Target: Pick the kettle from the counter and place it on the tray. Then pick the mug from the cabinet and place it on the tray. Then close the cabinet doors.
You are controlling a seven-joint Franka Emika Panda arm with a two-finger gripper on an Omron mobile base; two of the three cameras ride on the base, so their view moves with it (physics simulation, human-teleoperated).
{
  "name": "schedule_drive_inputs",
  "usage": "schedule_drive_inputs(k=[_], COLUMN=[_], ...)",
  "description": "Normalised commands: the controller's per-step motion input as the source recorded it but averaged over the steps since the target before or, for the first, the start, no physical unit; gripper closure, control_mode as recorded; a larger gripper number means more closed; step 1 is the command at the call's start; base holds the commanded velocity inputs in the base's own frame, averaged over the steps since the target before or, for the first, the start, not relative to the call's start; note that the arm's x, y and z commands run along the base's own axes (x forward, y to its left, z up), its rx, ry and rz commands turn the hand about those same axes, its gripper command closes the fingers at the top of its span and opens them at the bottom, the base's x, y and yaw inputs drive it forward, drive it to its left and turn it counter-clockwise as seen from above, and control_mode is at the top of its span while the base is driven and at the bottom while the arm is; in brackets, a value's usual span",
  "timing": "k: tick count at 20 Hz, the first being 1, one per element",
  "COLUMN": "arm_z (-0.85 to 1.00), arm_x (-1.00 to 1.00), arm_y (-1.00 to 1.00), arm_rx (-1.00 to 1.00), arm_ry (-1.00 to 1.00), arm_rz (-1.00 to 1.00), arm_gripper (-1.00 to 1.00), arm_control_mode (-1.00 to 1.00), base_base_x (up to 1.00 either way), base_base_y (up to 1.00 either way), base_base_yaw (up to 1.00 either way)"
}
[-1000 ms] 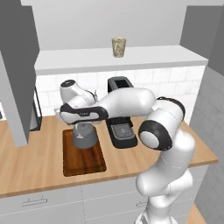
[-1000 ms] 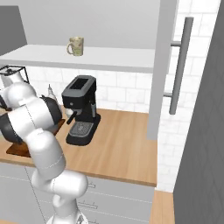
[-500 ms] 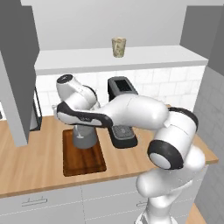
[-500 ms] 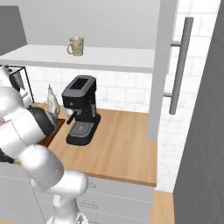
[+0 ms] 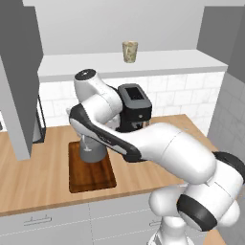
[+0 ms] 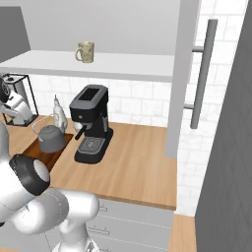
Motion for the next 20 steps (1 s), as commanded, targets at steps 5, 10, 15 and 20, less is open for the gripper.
schedule_drive_inputs(k=[5,10,15,20], arm_z=[0.0,0.31,0.96,0.69], arm_x=[-0.25,-0.5,-0.05,0.13], arm_y=[-0.47,-0.46,-0.31,-0.19], arm_rx=[0.01,-0.02,-0.13,-0.15], arm_ry=[-0.01,-0.06,-0.01,-0.12], arm_rz=[0.05,0.03,0.0,0.0], arm_gripper=[-1.0,-1.0,-1.0,-1.0], arm_control_mode=[-1.0,-1.0,-1.0,-1.0], base_base_x=[0.0,0.0,0.0,0.0], base_base_y=[0.0,0.0,0.0,0.0], base_base_yaw=[0.0,0.0,0.0,0.0])
